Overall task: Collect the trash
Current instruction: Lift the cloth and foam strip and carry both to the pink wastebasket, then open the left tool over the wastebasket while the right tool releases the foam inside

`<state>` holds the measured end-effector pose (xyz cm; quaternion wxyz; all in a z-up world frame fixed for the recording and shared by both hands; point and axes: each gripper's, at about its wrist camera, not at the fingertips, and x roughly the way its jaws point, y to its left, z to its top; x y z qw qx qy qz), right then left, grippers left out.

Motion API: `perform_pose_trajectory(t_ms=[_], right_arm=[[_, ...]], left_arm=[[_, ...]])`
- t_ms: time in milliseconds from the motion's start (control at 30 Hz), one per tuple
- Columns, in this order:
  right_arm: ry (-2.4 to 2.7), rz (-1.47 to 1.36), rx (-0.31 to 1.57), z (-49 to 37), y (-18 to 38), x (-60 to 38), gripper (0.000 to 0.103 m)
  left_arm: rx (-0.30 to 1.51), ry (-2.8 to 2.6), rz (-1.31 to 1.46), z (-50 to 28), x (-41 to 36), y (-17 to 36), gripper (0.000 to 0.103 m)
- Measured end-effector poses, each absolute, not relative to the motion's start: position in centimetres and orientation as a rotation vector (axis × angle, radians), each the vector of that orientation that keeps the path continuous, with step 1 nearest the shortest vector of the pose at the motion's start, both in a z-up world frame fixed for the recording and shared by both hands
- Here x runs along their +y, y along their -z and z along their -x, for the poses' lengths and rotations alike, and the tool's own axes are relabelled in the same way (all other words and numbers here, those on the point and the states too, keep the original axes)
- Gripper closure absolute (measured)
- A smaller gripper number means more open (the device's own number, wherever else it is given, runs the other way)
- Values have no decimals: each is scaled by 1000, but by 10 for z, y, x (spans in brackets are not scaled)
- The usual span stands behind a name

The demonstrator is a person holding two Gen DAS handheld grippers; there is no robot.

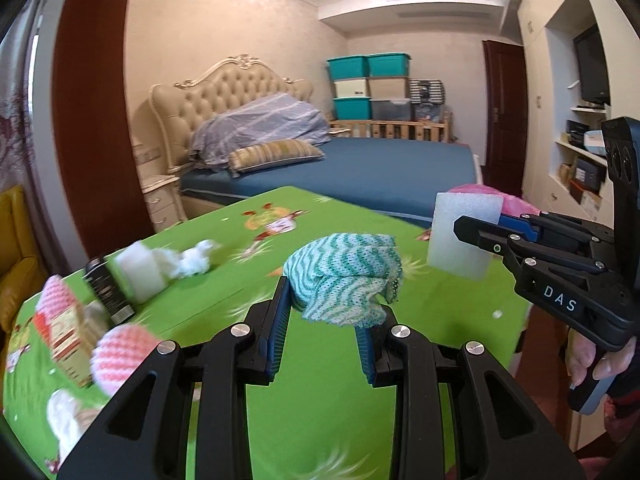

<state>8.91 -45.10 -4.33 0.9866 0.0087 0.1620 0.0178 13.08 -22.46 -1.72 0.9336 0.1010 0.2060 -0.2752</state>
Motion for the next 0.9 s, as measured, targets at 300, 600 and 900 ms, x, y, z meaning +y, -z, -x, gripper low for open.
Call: perform_pose_trajectory(t_ms=[300,600,900], right_arm=[[113,-48,289,-71,39,-532,87],[203,-110,305,-77,52,-624,87],[251,-111,346,-101,72,-680,87]], left_arm=[[411,725,-226,-141,-301,7,74],[486,870,-191,-175,-386,6,74],[505,917,-199,-205,-469,7,74]])
